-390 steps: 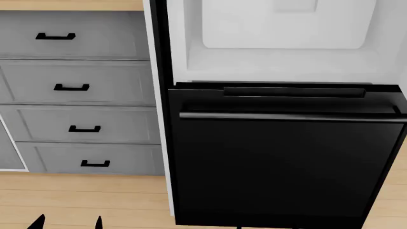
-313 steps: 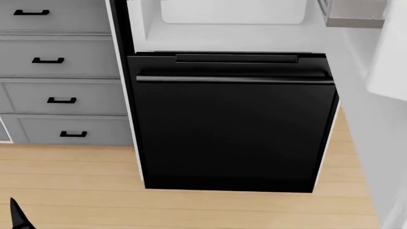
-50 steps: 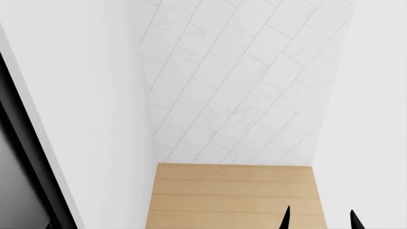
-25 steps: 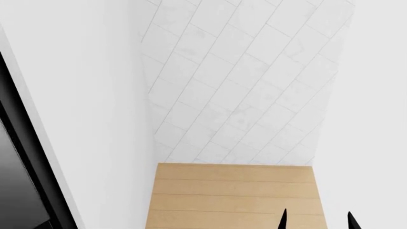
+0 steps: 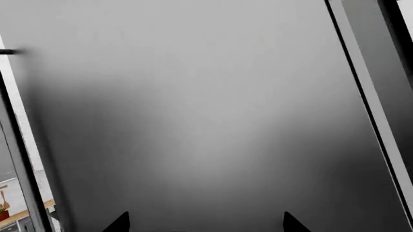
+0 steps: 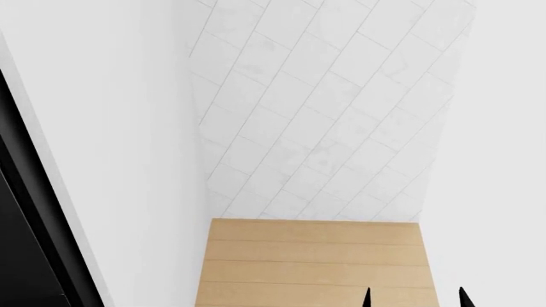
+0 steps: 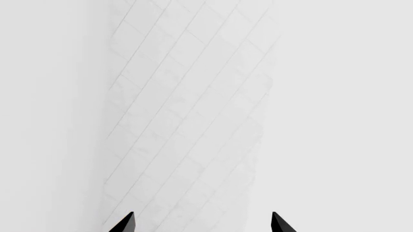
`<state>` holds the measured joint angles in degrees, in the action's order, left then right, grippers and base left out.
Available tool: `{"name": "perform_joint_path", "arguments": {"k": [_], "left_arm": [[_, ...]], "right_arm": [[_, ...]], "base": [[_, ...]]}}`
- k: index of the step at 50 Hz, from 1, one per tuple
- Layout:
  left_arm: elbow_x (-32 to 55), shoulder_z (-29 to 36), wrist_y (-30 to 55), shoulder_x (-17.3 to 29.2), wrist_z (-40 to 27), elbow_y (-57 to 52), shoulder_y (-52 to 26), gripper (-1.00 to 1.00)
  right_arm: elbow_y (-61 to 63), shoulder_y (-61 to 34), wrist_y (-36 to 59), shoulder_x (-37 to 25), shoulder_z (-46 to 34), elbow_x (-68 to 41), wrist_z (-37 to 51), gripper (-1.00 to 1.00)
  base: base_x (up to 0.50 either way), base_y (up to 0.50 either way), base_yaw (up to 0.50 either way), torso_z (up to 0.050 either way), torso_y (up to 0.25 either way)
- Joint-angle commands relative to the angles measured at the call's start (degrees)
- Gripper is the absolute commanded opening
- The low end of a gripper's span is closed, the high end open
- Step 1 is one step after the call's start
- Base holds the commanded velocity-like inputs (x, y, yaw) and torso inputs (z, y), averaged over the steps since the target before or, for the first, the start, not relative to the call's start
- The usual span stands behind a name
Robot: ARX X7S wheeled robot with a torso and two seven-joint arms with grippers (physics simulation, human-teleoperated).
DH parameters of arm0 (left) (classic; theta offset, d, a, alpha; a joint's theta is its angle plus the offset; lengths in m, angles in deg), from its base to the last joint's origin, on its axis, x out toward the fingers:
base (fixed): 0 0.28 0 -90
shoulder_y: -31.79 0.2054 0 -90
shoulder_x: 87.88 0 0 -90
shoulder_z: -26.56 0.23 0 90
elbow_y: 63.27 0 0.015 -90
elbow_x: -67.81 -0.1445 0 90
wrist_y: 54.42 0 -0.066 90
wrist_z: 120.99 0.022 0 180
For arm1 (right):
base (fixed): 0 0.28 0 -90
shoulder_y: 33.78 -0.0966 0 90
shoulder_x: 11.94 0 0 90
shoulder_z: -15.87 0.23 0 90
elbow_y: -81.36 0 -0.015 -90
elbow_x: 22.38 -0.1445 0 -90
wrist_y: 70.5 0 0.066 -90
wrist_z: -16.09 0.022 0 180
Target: Close the fridge door
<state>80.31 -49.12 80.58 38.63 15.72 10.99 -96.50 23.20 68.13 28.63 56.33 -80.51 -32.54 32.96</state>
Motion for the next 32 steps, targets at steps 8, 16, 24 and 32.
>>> {"name": "perform_joint_path", "arguments": {"k": [8, 16, 24, 32], "left_arm": [[-8.1, 13.7, -1.7, -6.6, 1.2, 30.0, -22.6, 1.00], [-8.2, 14.2, -1.6, -6.3, 1.5, 28.6, -21.9, 1.00], [-7.5, 14.3, -2.9, -6.7, 1.9, 28.0, -20.1, 1.00], [-7.0, 14.1, -4.4, -6.9, 2.3, 28.0, -19.4, 1.00]], "right_arm": [[5.6, 5.0, -0.2, -1.0, 0.7, 1.4, 2.0, 1.00], [6.1, 5.4, -0.4, -1.2, 1.1, 1.1, 2.3, 1.00], [5.8, 4.9, -0.2, -1.2, 0.9, 0.9, 2.3, 1.00], [4.9, 3.7, 0.4, -1.2, 0.5, 0.8, 2.2, 1.00]], "base": [[0.00, 0.00, 0.00, 0.000, 0.000], [0.00, 0.00, 0.00, 0.000, 0.000], [0.00, 0.00, 0.00, 0.000, 0.000], [0.00, 0.00, 0.00, 0.000, 0.000]]}}
